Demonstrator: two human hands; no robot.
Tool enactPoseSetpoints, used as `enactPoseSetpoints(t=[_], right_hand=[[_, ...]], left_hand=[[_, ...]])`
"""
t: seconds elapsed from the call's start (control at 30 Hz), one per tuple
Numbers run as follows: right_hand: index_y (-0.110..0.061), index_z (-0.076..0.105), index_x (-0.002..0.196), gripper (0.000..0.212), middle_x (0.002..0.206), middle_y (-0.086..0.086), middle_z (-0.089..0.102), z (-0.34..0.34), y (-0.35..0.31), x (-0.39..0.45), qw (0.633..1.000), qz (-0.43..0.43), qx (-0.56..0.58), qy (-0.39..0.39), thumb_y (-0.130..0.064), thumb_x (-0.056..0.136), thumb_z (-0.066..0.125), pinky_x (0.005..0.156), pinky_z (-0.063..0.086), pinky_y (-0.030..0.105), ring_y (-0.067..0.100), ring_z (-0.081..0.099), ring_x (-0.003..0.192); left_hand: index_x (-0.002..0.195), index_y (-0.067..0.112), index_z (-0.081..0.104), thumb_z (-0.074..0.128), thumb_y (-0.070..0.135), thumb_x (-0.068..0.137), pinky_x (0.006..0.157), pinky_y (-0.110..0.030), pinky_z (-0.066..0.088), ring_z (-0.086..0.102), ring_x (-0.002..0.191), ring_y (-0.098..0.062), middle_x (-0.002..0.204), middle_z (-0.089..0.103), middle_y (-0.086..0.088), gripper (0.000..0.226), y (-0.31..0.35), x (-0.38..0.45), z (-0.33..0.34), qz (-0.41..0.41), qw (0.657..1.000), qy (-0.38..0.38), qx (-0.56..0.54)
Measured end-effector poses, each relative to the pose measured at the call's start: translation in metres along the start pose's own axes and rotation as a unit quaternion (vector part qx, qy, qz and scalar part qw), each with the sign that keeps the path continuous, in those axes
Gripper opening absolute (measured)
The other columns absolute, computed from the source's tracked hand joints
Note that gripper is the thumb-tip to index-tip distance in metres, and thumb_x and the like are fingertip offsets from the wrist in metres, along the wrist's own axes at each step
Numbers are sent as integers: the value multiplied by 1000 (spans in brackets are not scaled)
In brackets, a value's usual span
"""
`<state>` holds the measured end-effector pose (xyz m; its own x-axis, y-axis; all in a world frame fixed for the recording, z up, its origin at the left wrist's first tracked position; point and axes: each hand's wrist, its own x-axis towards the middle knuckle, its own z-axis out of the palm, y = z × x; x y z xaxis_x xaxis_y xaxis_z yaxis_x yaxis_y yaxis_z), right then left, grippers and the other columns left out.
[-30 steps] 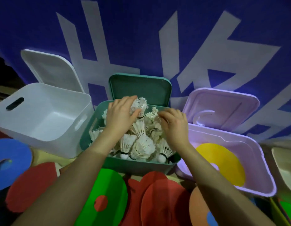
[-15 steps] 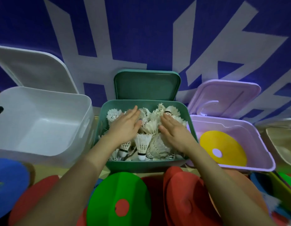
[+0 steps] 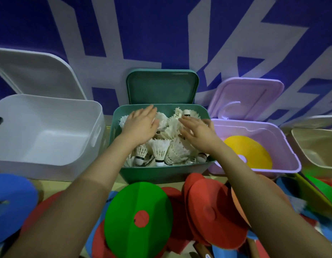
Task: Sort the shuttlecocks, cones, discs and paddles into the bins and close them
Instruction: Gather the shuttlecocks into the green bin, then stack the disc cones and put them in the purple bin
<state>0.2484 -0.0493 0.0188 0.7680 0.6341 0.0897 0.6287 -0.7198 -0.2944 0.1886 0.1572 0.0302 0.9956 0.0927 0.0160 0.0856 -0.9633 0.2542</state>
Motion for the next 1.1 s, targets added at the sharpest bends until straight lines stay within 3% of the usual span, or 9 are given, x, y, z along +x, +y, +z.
enactPoseSetpoints(t=[0.2,0.43,0.6,0.9,1.0,1.1], right_hand=[[-14,62,119,35,117,5,63,-49,0,-42,987,-69,11,147,-28,91,47,85,40,41,31,58,104],[-10,67,105,35,102,7,66,-89,63,-141,976,-62,9,210,-31,88,43,77,50,43,33,62,93],[-9,67,105,36,100,8,67,-110,124,-214,977,-55,31,202,-31,89,43,76,50,48,33,62,92],[-11,68,101,26,90,7,65,-95,215,-315,978,13,49,200,-24,85,51,65,50,41,34,61,80],[-11,67,103,26,93,9,66,-75,243,-330,982,60,44,176,-24,83,56,69,49,44,35,61,84],[-10,62,118,39,108,12,64,-58,268,-336,980,137,14,147,-27,83,65,82,41,44,36,58,99]], left_hand=[[138,15,40,38,33,98,104,-35,26,38,129,-23,143,42,-3,44,69,-29,-30,94,989,115,0],[115,11,60,27,42,84,86,-40,40,59,100,-31,112,63,-9,55,178,-58,-25,167,971,169,8],[99,8,67,37,36,84,74,-37,47,65,80,-33,94,68,-11,44,261,-79,0,180,971,159,-9],[95,11,69,36,36,83,72,-39,48,65,79,-32,91,69,-9,43,364,-108,73,150,985,76,-43],[93,9,68,32,37,81,73,-39,47,64,80,-33,91,68,-10,47,381,-107,98,152,986,44,-44],[99,11,67,27,40,81,78,-39,45,63,91,-32,100,67,-9,53,391,-97,121,152,987,25,-37]])
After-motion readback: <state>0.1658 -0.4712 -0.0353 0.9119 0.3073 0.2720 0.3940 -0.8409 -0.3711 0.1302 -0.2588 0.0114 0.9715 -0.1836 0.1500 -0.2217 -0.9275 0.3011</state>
